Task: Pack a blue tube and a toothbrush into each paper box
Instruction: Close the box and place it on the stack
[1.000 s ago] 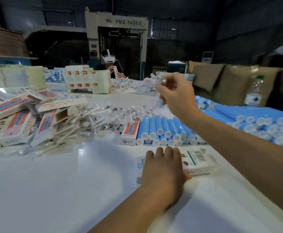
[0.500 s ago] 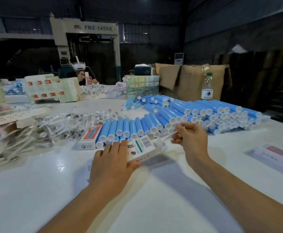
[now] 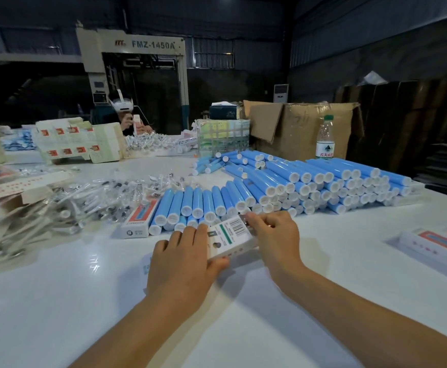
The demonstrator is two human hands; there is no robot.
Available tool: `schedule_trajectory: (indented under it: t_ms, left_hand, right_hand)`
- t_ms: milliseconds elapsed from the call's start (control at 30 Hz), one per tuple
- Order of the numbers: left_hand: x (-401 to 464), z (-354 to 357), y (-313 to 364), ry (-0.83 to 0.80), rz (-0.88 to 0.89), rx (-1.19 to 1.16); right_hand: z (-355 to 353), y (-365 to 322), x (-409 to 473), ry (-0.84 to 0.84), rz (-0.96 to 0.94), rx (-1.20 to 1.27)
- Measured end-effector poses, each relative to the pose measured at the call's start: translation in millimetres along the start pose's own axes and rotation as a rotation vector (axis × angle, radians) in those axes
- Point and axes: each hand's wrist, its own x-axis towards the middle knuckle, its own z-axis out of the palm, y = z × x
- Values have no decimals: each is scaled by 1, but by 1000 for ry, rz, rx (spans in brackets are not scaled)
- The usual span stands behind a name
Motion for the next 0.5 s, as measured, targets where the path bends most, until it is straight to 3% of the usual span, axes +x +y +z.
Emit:
schedule_trajectory:
  t_ms: [200, 300, 400, 500]
  left_hand:
    - [0, 0, -7, -2, -21, 22]
    - [1, 0, -9, -9, -40, 15]
    - [2, -1, -11, -2, -96, 24]
    - [2, -2, -12, -5, -134, 32]
  right_hand:
    - [6, -3, -6, -258, 76, -29]
    - [-1, -7, -8, -169, -52, -42]
    - [-9, -12, -17, -56, -272, -208]
    - [-9, -13, -22, -98, -355, -321]
